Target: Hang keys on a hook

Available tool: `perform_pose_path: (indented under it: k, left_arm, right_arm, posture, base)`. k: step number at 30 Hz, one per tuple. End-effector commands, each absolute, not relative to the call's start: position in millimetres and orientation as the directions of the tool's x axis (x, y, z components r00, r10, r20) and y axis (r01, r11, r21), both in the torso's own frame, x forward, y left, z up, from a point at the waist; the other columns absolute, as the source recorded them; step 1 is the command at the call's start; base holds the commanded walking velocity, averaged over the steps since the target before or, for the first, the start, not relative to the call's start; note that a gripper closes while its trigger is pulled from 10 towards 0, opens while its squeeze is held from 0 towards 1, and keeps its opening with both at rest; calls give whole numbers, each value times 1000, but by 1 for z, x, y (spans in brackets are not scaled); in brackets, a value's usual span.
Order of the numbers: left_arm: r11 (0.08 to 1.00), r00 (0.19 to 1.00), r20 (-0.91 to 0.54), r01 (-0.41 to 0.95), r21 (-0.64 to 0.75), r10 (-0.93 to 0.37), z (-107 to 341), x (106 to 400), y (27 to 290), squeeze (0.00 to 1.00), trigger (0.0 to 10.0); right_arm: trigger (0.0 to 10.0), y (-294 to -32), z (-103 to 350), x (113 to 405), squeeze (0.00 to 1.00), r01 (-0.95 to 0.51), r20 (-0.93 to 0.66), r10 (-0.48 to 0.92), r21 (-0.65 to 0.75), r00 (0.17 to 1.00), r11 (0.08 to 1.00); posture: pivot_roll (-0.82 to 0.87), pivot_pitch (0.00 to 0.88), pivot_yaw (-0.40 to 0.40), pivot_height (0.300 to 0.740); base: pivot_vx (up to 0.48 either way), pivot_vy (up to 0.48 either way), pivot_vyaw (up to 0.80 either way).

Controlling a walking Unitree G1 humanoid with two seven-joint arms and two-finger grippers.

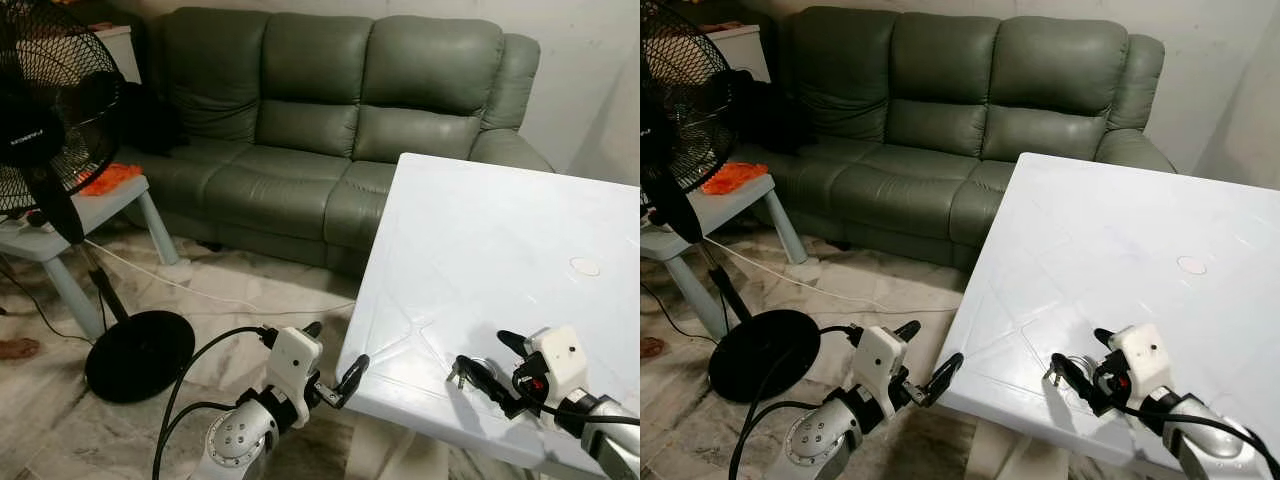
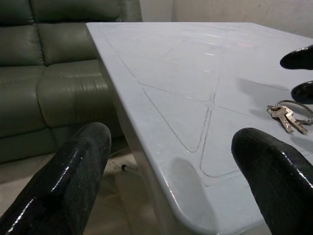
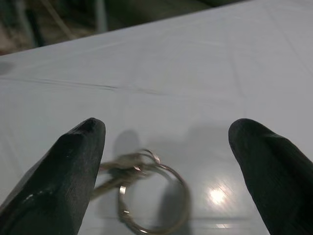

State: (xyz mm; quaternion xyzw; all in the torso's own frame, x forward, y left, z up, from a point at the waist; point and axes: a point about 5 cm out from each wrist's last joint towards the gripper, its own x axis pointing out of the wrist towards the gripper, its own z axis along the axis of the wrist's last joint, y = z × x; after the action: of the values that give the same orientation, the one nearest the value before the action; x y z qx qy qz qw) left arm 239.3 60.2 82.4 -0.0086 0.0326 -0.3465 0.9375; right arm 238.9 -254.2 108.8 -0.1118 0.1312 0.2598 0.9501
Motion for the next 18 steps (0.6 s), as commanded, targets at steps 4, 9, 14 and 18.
perform_pose_path:
  k: [4, 9, 14, 18]
  left_arm:
    - [753, 752, -45, 657, -19, -657, 88, 241, 60, 0, 10000]
    - [754, 753, -42, 657, -20, -657, 89, 241, 59, 0, 10000]
    - [757, 756, -42, 653, -20, -653, 89, 242, 59, 0, 10000]
    - [757, 756, -42, 653, -21, -653, 89, 242, 59, 0, 10000]
  right_arm:
    - [10000, -239, 117, 238, 0, -571, -311, 516, -114, 798, 813]
    - [10000, -225, 117, 240, 0, -548, -315, 511, -39, 800, 835]
    - [10000, -223, 113, 241, 0, -509, -336, 479, -2, 811, 861]
    - [10000, -229, 109, 244, 0, -445, -372, 403, -32, 836, 895]
  posture:
    - [-3, 0, -9, 740]
    - [-1, 0, -12, 740]
    - [2, 0, -14, 740]
    - [0, 0, -14, 740]
  base:
    - [0, 0, 0]
    - [0, 0, 0]
    - [0, 0, 0]
    - [0, 0, 0]
